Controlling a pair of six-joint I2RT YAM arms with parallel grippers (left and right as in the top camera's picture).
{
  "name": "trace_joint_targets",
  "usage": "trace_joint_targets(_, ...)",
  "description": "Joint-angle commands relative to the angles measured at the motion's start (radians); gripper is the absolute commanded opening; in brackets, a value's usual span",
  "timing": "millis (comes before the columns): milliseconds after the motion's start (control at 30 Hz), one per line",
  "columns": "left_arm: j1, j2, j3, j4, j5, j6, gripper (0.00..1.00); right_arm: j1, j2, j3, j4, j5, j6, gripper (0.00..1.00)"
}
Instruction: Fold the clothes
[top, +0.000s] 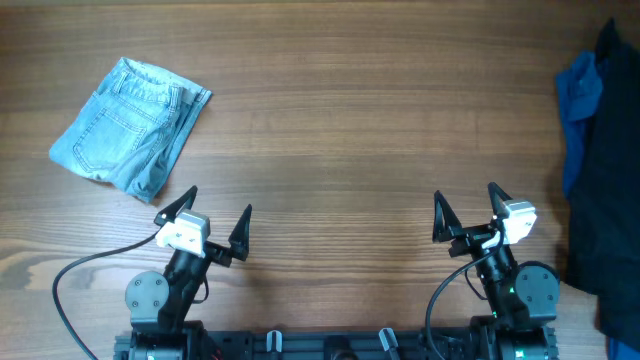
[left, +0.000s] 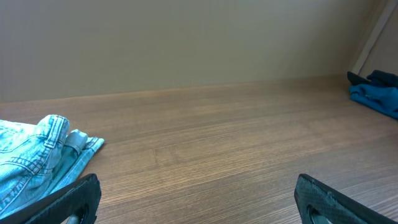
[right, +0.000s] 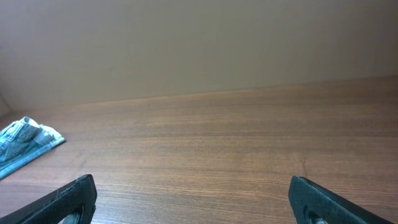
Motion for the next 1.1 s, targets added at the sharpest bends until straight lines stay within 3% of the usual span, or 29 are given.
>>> trace_joint_targets(0, -0.006, -0.002, -0.01, 0.006, -0.017, -0.006, 1.0, 0.005, -0.005, -0.006, 0.003, -0.016, -0.011, 1.0)
trace_joint_targets(467, -0.006, -0.002, -0.01, 0.018, -0.011, -0.006, 1.0, 0.005, -0.005, -0.006, 0.003, -0.016, -0.011, 1.0)
trace_joint_targets(700, -0.008, 0.0, -0.01, 0.007, 0.285, -0.059, 1.0, 0.005, -0.005, -0.006, 0.006, -0.043, 0.034, 1.0)
trace_joint_targets(767, -0.008, 0.012, -0.01, 0.003, 0.36, -0.123, 1.0, 0.005, -0.003, -0.006, 0.009, -0.042, 0.19, 1.0)
trace_joint_targets(833, -0.008, 0.023, -0.01, 0.008, 0.357, -0.152, 1.0, 0.005, -0.003, -0.006, 0.04, -0.052, 0.225, 1.0)
trace_joint_targets(933, -0.008, 0.028, 0.05, 0.037, 0.346, -0.194, 1.0, 0.005, 0.012, 0.099, 0.093, -0.072, 0.225, 1.0)
trace_joint_targets(1067, -0.008, 0.11, 0.261, -0.073, 0.212, -0.212, 1.0, 0.005, 0.2, 0.349, -0.05, -0.07, 0.186, 1.0)
